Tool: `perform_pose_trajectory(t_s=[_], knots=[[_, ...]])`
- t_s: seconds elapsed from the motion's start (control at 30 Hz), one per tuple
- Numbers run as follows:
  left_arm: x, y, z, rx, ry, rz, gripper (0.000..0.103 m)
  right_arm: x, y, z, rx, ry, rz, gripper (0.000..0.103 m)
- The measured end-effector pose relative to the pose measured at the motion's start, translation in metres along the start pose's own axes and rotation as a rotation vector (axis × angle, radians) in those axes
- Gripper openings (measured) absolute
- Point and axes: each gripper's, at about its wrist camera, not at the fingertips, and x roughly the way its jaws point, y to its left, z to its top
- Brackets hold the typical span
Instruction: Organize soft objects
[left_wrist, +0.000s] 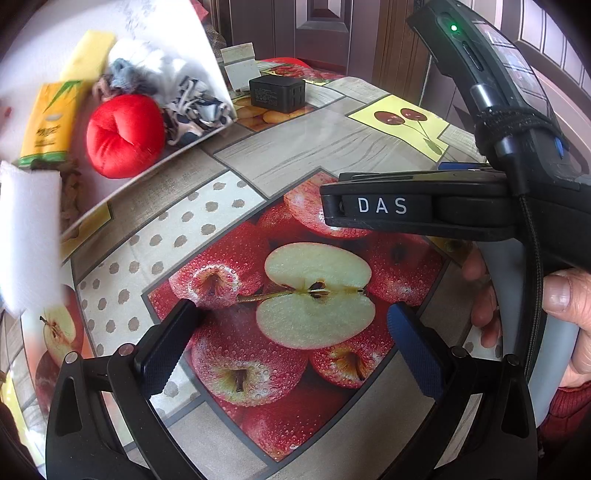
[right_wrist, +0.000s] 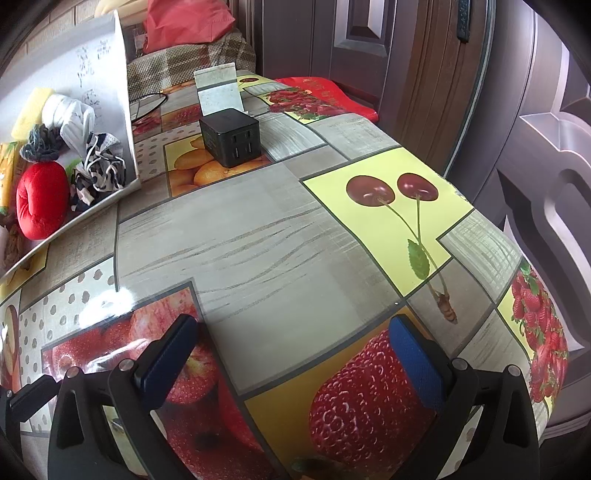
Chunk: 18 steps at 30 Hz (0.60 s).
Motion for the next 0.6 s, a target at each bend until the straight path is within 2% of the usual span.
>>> perform_pose_trajectory(t_s=[0.6], knots=[[0.001, -0.0012, 0.001, 0.0, 0.0, 0.0, 0.102, 0.0003, 0.001, 0.0002, -0.004, -0.006, 0.01, 0.103]])
